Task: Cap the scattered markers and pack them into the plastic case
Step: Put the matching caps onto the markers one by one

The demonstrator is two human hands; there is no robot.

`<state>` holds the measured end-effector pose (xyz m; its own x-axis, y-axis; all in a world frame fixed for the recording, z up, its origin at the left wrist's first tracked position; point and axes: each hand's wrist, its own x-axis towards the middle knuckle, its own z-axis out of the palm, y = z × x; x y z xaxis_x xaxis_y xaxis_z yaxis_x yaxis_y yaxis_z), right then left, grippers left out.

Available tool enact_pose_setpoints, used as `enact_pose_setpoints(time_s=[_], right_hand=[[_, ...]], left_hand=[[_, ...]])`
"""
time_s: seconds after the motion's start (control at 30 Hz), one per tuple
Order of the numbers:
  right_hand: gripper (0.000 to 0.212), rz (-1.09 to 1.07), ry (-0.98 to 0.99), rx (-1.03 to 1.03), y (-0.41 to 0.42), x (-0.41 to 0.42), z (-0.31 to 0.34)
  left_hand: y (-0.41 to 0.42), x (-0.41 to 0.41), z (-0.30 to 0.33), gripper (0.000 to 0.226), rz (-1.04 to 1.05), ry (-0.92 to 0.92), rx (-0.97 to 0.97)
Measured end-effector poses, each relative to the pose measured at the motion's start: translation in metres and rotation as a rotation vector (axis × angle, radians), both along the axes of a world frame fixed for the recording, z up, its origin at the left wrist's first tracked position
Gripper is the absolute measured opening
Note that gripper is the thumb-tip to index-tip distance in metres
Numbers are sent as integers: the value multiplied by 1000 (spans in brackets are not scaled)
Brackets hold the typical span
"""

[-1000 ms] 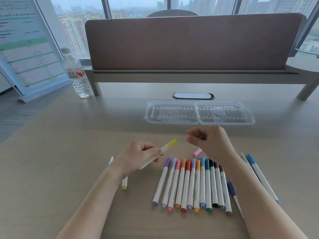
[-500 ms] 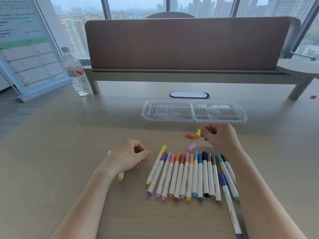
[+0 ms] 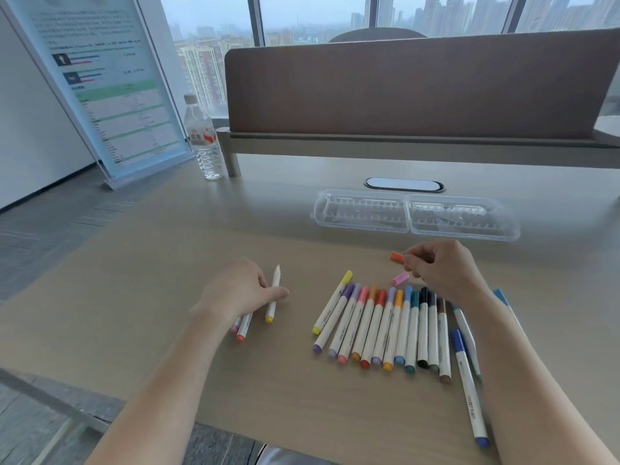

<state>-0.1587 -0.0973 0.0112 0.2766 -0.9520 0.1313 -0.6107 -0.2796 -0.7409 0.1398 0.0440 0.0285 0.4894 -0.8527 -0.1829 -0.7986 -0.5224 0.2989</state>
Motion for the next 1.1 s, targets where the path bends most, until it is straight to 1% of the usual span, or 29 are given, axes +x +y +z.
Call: enact_pose_setpoints(time_s=[0.07,0.17,0.27,0.37,0.47,0.53,0.6,0.67,0.73,0.8,0.87,0.93,1.0,1.1], right_hand=[[6,7,5,-6,1,-2,0],[7,-17,-13,-6,-1,-7,-2],[12,-82,-32,-5,-7,-13,-5],[14,-149,-67,1,-13,-19,-8],[12,-208,-97,3,-18,-25,-10],[18,-214,-61,-23,-21,-28,-13],[30,-159,35,-49,-26,-27,-15],[44,-36,167,-64,-31,-23,-20],[51,74,308,-83,-37,-18,-25],[45,102,373,-89,-40,-13,-27],[30,84,360,-116,-43,-10,-26],[21,76,342,-141,-43,-9,-26],[16,70,326,-147,-42,-10,-26],[15,56,361,-133,-36,-11,-25]], left_hand=[[-4,-6,-1,48,-31,-63,18],[-13,-15,-1,41,-52,-106,3],[-22,-22,-2,36,-72,-96,-48],[-32,-29,-4,32,-84,-55,-159],[-45,-37,-8,32,-107,69,-299],[-52,-42,-12,34,-157,192,-385],[-57,-45,-16,34,-204,374,-436],[-58,-45,-19,29,-222,569,-434],[-57,-46,-19,25,-208,751,-423],[-54,-49,-18,26,-196,875,-413],[-51,-49,-18,26,-194,944,-413],[-48,-50,-18,26,-194,1006,-421],[-46,-50,-18,26,-193,1044,-431],[-45,-50,-18,21,-189,1063,-452]])
